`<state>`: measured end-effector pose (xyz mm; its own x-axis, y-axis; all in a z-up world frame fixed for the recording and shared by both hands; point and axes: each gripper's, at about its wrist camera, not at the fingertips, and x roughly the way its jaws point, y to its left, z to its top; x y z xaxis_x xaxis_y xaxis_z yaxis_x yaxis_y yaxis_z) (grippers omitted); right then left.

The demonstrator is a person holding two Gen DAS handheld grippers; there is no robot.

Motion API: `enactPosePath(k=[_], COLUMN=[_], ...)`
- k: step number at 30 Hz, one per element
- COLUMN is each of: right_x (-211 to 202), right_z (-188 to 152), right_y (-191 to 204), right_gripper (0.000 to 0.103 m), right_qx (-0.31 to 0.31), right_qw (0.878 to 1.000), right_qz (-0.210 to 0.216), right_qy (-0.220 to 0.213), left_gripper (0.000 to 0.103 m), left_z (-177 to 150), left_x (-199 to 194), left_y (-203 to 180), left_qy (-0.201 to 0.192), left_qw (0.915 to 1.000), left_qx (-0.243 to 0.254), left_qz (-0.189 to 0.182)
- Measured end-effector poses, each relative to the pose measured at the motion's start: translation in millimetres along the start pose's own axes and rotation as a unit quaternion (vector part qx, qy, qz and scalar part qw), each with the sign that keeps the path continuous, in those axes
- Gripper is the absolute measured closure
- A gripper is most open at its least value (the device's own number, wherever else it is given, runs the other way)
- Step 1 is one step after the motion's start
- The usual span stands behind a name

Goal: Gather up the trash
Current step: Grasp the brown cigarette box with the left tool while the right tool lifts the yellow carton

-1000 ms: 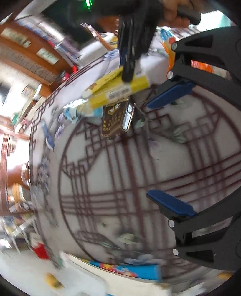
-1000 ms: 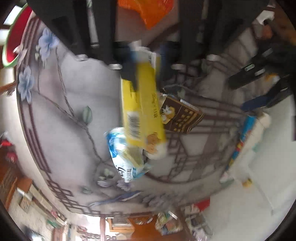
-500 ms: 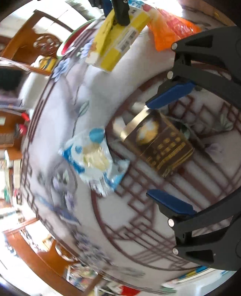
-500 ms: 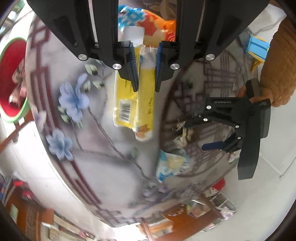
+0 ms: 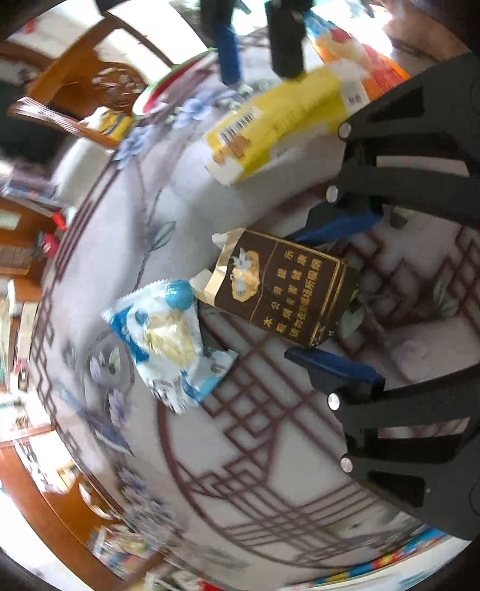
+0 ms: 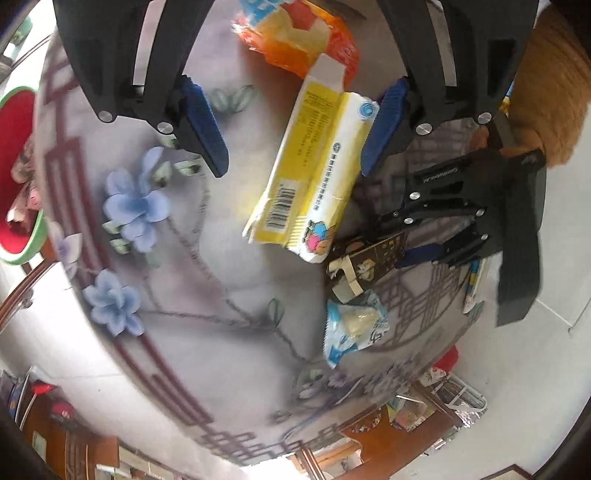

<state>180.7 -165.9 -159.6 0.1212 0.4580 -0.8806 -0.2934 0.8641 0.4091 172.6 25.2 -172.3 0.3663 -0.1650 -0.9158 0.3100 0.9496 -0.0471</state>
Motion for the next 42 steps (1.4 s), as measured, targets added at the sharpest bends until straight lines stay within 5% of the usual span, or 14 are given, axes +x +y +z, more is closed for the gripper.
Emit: enactPosePath(k=[4,10,12,16,17,19,24,29,36,42], right_x=[10.1,27.6,33.1,34.2,30.1,20.1,-1.8,-31.4,-80.7,-99.1], right_z=[0.1,-0.4,-0.4,-3.0,-4.1,-5.7,-8.8,-17.5,-36.7,-46.6], right_y=[1.3,6.7,8.2,8.2,8.4,9.5,14.0,16.8,23.7,20.7], right_gripper=[0.031,0.031,0.043,0.064,0.069,0.07,0.071,0.071,0.071,0.07], right_qx=[0.029,0.053,0.051,0.056,0.056,0.053,0.038,0.035,0.014,0.01], right_qw=[0.999,0.997,0.998,0.997,0.997,0.998,0.998,0.996,0.989,0.985], right_qz=[0.026,0.037,0.026,0.039,0.043,0.041,0.044,0.056,0.039,0.032], right_qy=[0.014,0.032,0.037,0.033,0.026,0.01,-0.021,-0.054,-0.143,-0.168], left_gripper=[0.051,0.049,0.05,0.048,0.039,0.03,0.03,0.055,0.056,0.056], left_z=[-14.5,-56.8,-71.9,-84.1,-83.3,-78.5,-62.3,-58.6,-64.7,-54.6], left_x=[-14.6,-23.1,-23.2,-28.4,-31.4,-33.7,-22.5,-12.2,-66.6,-111.3], left_y=[6.5,24.8,26.3,18.9,16.5,14.0,14.5,17.9,4.7,-26.1], left_qy=[-0.017,0.001,0.01,0.017,0.011,-0.002,-0.005,0.005,-0.082,-0.132], left_qw=[0.9976,0.9791,0.9741,0.9758,0.9771,0.9786,0.9809,0.9784,0.966,0.9621], left_qx=[-0.068,-0.203,-0.226,-0.217,-0.212,-0.205,-0.193,-0.205,-0.242,-0.23], left_qz=[0.004,0.001,0.0,0.013,0.015,0.019,0.025,0.022,0.04,0.062])
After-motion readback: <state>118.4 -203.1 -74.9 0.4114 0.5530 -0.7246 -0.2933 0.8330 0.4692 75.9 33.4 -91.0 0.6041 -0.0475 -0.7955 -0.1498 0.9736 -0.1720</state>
